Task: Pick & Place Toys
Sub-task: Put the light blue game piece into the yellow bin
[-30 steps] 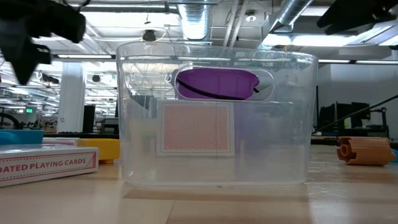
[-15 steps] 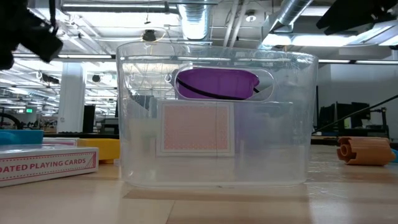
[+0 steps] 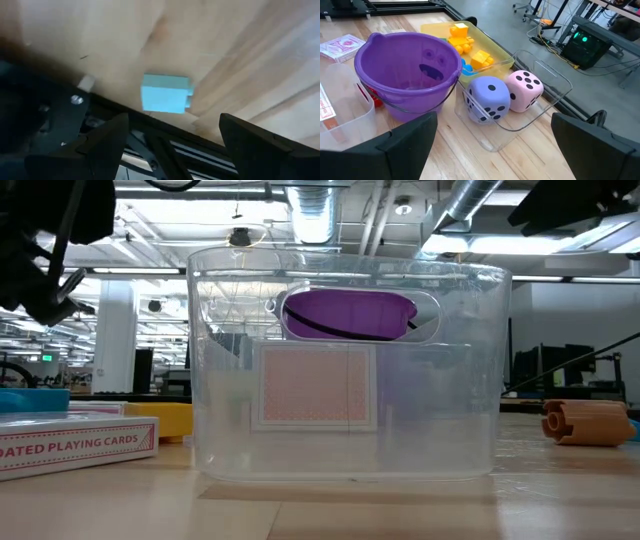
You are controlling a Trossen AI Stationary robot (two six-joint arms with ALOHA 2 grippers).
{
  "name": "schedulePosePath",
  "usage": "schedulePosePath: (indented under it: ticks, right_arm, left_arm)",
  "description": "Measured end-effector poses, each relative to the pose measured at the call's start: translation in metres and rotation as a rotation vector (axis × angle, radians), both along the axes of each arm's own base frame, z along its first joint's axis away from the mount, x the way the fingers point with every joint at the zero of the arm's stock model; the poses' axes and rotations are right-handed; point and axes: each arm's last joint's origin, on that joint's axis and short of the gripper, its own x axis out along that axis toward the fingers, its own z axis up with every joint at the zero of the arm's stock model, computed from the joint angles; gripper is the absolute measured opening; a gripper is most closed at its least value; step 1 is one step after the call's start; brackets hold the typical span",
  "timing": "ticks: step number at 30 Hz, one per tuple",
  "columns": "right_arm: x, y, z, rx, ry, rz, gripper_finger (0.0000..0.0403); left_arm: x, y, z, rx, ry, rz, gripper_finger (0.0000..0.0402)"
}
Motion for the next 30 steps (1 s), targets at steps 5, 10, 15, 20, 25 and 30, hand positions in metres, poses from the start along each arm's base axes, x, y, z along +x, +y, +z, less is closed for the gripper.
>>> schedulePosePath:
  ticks: [5, 10, 15, 20, 25, 30]
  right_arm:
    - [0.000, 0.000, 0.000, 0.000, 0.000, 0.000, 0.0384]
    - [0.000, 0.000, 0.000, 0.002, 0.002, 0.000, 0.0384]
    - [0.000, 0.000, 0.000, 0.003, 0.002, 0.000, 0.0384]
    - [0.000, 0.000, 0.000, 0.002, 0.002, 0.000, 0.0384]
    - [0.000, 0.000, 0.000, 0.005, 0.000, 0.000, 0.0384]
    - [0.000, 0.000, 0.000, 0.005, -0.001, 0.000, 0.0384]
  left_arm:
    - [0.002, -0.002, 0.000, -0.051, -0.022, -0.050, 0.0310]
    - [0.001, -0.002, 0.000, -0.068, -0.018, -0.066, 0.0310]
    - [-0.007, 0.003, -0.012, -0.086, 0.043, 0.010, 0.0310]
    - [-0.018, 0.010, -0.023, -0.071, 0.110, 0.059, 0.0310]
    - [-0.014, 0.008, -0.033, -0.128, 0.022, 0.056, 0.0310]
    - [-0.018, 0.010, -0.041, -0.114, 0.023, 0.089, 0.0306]
